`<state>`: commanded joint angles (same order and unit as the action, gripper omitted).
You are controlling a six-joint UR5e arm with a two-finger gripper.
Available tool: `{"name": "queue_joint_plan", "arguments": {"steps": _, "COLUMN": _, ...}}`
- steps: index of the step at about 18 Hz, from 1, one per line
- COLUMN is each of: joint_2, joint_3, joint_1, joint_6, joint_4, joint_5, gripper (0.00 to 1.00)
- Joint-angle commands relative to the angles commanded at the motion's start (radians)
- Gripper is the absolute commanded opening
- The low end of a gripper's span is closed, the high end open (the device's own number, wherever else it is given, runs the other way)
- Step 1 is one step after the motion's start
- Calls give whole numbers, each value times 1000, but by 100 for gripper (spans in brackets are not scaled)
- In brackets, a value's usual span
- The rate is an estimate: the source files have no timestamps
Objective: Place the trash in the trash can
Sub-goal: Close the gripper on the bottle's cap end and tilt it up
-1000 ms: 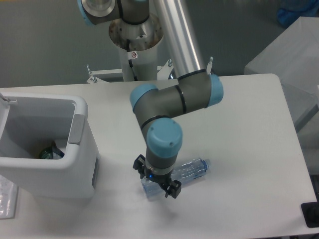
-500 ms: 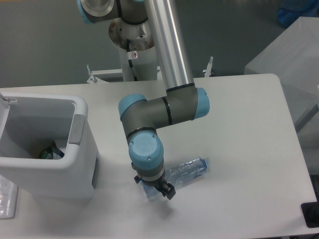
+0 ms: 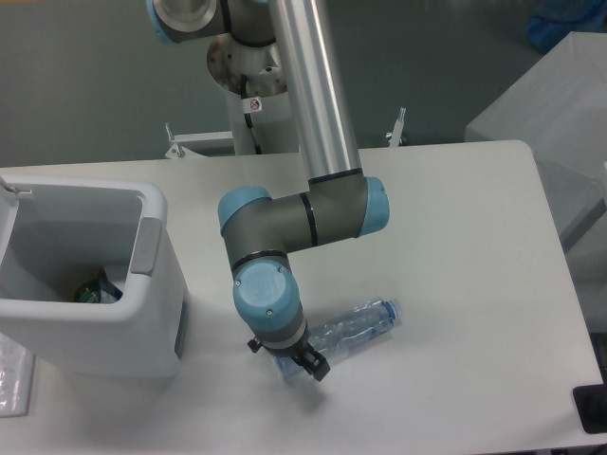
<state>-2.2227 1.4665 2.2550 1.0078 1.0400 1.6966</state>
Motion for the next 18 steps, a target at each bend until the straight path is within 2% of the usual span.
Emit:
{"name": "queue_joint_plan", "arguments": {"steps": 1, "joint_2": 2, "joint_3": 0, "joint_1": 0, "joint_6": 0, "joint_4": 0, "joint_5": 0, "gripper": 97}}
{"name": "queue_joint_plan", "arguments": {"steps": 9, "joint_2": -2, "joint_3": -2, "joint_1": -2, "joint_6": 0, "joint_4": 3, "joint_5": -2, "gripper": 56}}
{"name": "queue_joint_plan", "arguments": {"steps": 11, "joint_2": 0, "joint_3": -2, "joint_1": -2, "joint_6": 0, "joint_4": 3, "joint_5": -5, "gripper": 51}}
{"name": "queue_joint_plan", "arguments": {"steps": 15, "joint_2": 14, "joint_3": -8, "joint_1": 0, "joint_6": 0, "joint_4": 2, "joint_5": -12, "gripper": 49}}
{"name": "queue_joint_plan", "arguments": {"steps": 18, "joint_2": 49, "joint_3": -24, "joint_1": 14, "joint_6": 0, "joint_4": 2, "joint_5": -49, "gripper": 48}}
